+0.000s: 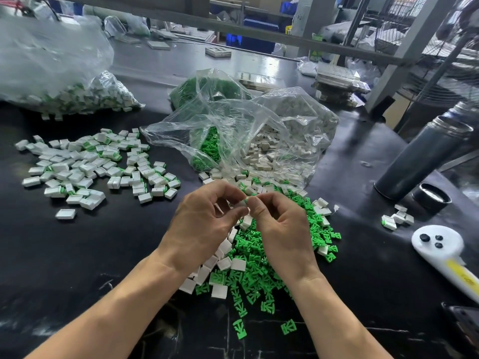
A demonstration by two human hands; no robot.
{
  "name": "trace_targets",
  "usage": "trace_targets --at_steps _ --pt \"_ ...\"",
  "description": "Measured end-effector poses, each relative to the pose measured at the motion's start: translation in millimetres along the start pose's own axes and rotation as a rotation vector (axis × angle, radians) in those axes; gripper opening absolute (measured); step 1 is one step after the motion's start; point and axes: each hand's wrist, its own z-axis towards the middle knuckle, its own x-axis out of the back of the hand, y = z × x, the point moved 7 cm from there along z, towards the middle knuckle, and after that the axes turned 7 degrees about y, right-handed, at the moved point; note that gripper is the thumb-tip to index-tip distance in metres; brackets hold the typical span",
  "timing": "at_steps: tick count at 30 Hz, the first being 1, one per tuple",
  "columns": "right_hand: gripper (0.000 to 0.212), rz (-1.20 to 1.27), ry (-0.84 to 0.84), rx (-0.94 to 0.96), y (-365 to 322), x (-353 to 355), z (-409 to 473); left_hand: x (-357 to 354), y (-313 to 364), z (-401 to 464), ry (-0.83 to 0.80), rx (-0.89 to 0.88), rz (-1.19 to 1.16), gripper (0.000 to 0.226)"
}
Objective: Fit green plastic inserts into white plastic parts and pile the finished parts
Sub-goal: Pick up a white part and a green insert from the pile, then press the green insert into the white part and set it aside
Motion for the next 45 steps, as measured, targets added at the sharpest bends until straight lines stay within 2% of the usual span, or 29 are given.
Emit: trace_targets --at_steps 3,11,19,27,30,33,36,40,45 --pt "0.015 -0.039 0.022 -0.012 2 2 0 6 -4 4 0.022 -0.024 0.168 0.016" --pt "0.017 -0.089 0.039 -0.009 0 7 -1 47 -39 21 0.155 0.096 0.593 0.016" --pt "0.020 -0.147 0.061 -0.009 1 12 1 64 -52 29 0.204 0.141 0.831 0.018" --pt "0.021 -0.161 0.076 -0.013 3 17 4 69 -54 31 0.260 0.143 0.826 0.020" --pt "0.020 -0.205 0.085 -0.001 3 19 5 65 -50 31 0.248 0.116 0.706 0.016" --pt "0.015 -0.353 0.086 -0.009 7 22 7 48 -42 25 0.136 0.096 0.510 0.007" --pt "0.010 -0.539 0.107 0.004 7 26 9 27 -35 17 -0.012 0.047 0.426 0.006" --pt "0.009 -0.707 0.058 -0.020 9 29 13 12 -35 13 -0.088 0.022 0.438 0.011" --pt "0.012 -0.723 -0.089 -0.057 11 22 12 5 -39 13 -0.105 0.026 0.490 0.014"
